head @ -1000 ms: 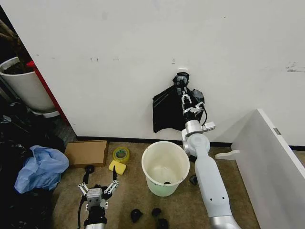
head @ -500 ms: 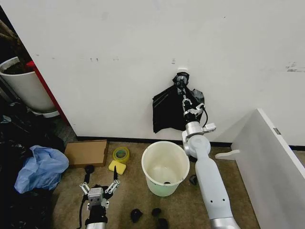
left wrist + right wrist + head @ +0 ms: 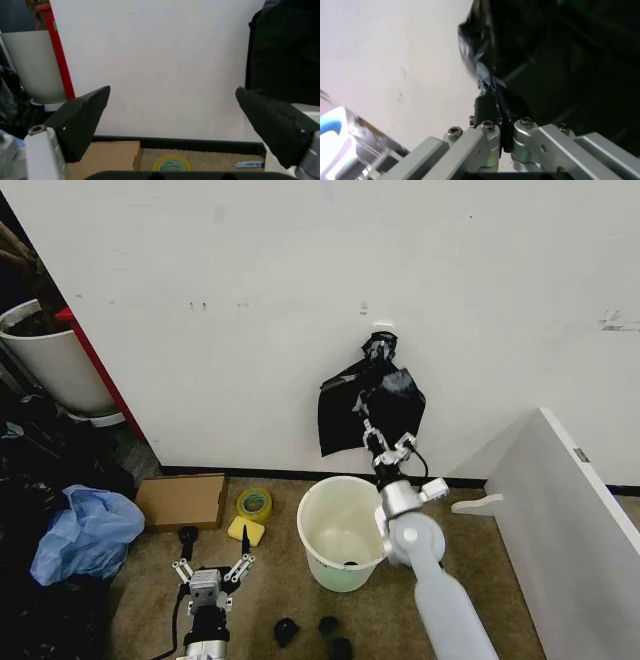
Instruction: Place the garbage bag over the trash bin.
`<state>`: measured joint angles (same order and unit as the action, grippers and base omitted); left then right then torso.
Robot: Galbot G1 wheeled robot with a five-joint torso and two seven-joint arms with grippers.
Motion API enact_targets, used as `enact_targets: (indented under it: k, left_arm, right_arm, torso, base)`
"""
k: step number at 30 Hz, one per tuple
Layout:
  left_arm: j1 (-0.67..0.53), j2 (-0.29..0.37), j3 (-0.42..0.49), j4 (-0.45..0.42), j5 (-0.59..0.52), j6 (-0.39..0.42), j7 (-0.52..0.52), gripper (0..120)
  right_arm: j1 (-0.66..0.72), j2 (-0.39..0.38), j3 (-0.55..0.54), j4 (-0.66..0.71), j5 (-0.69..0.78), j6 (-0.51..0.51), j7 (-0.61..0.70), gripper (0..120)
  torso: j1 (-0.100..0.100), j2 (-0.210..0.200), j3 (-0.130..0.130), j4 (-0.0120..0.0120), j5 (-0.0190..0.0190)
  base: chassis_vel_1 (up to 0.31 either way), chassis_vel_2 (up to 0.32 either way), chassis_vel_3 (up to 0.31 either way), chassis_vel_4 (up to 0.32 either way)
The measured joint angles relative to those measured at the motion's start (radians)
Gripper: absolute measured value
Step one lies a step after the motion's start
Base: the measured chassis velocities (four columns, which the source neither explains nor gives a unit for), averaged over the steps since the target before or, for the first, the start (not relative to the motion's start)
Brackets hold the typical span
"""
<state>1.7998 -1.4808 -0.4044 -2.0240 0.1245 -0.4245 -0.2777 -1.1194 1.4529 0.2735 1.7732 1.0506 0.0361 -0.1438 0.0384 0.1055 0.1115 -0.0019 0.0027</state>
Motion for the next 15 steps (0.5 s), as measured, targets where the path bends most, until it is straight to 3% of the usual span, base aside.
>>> enact_targets:
  k: [15]
  left_arm:
    - [-0.051, 0.037, 0.006, 0.044, -0.031, 0.006, -0.006, 99]
  right_arm:
    - [-0.246, -0.108, -0.077, 0.134, -0.242, 0.074, 0.015, 0]
  torso:
    - [0.000, 0.000, 0.000, -0.0001, -0.0002]
  base:
    - [0.000, 0.000, 0.000, 0.000]
